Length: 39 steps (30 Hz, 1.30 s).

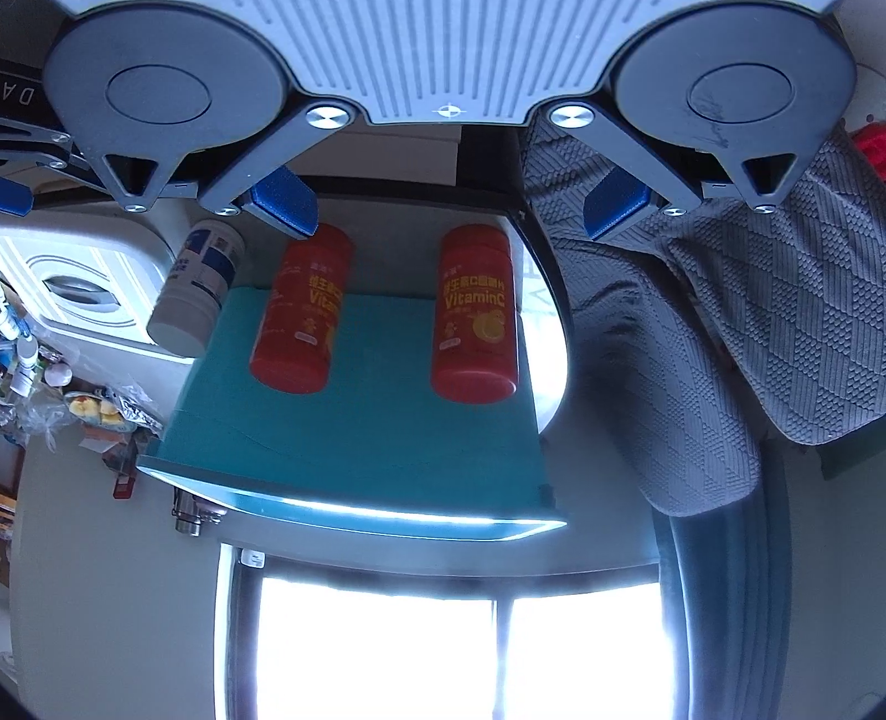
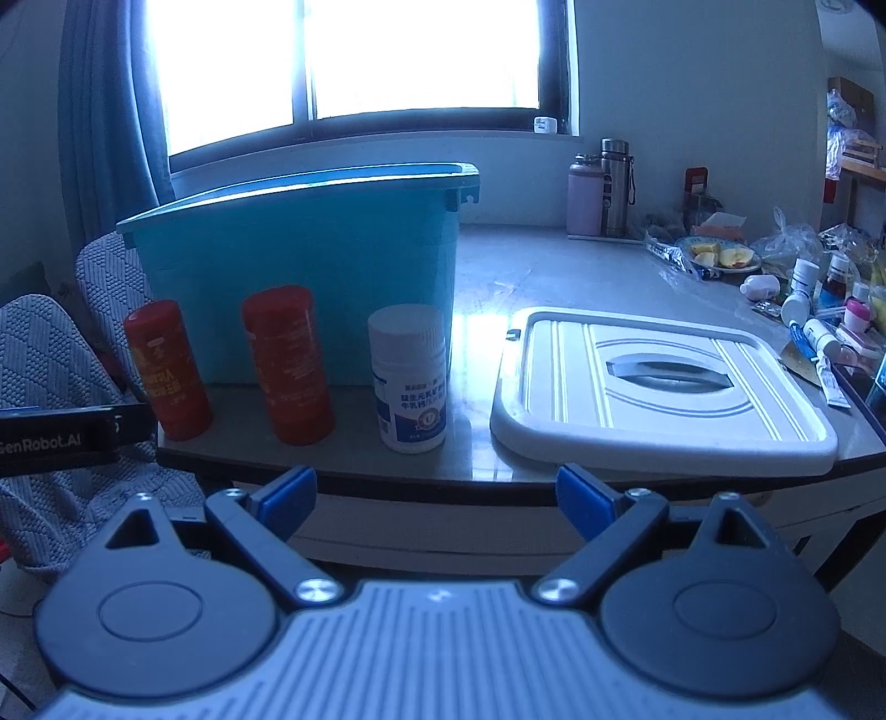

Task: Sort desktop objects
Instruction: 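Move both tools toward the red canisters and white pill bottle, then grasp the red canister with left tool while right tool grasps white pill bottle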

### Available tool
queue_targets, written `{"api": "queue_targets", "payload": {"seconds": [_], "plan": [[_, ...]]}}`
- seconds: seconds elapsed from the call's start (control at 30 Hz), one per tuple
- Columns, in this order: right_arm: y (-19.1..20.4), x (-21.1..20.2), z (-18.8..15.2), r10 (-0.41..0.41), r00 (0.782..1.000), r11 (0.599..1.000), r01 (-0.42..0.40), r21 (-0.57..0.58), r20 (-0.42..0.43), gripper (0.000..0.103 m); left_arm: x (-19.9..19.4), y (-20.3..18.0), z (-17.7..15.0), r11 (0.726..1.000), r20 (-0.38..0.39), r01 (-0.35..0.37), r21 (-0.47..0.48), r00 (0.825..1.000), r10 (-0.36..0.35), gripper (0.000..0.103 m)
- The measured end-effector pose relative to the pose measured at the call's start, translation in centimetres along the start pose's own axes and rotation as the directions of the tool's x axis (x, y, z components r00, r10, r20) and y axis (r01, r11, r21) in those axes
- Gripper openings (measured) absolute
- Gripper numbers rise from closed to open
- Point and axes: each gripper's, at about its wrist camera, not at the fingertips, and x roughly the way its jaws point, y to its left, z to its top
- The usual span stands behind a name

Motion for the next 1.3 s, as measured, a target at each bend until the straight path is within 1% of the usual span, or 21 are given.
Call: {"api": "queue_targets", "payload": {"seconds": [0.27, 0.83, 1.3], "plan": [[0.2, 1.9, 0.6, -0.011, 1.000, 1.000, 0.011, -0.006, 0.019, 0.094, 1.9, 0.4, 0.6, 1.000, 0.005, -0.010, -0.004, 1.000, 0.010, 0.103], [0.8, 6.2, 2.2, 0.002, 1.000, 0.999, -0.002, -0.036, 0.013, 0.094, 6.4, 0.7, 2.4, 0.999, -0.014, -0.039, -0.003, 0.999, 0.039, 0.103], [1.1, 9.9, 3.2, 0.013, 1.000, 0.998, -0.013, -0.059, -0.008, 0.094, 10.0, 0.8, 3.3, 0.998, -0.031, -0.062, 0.008, 0.998, 0.062, 0.103]]}}
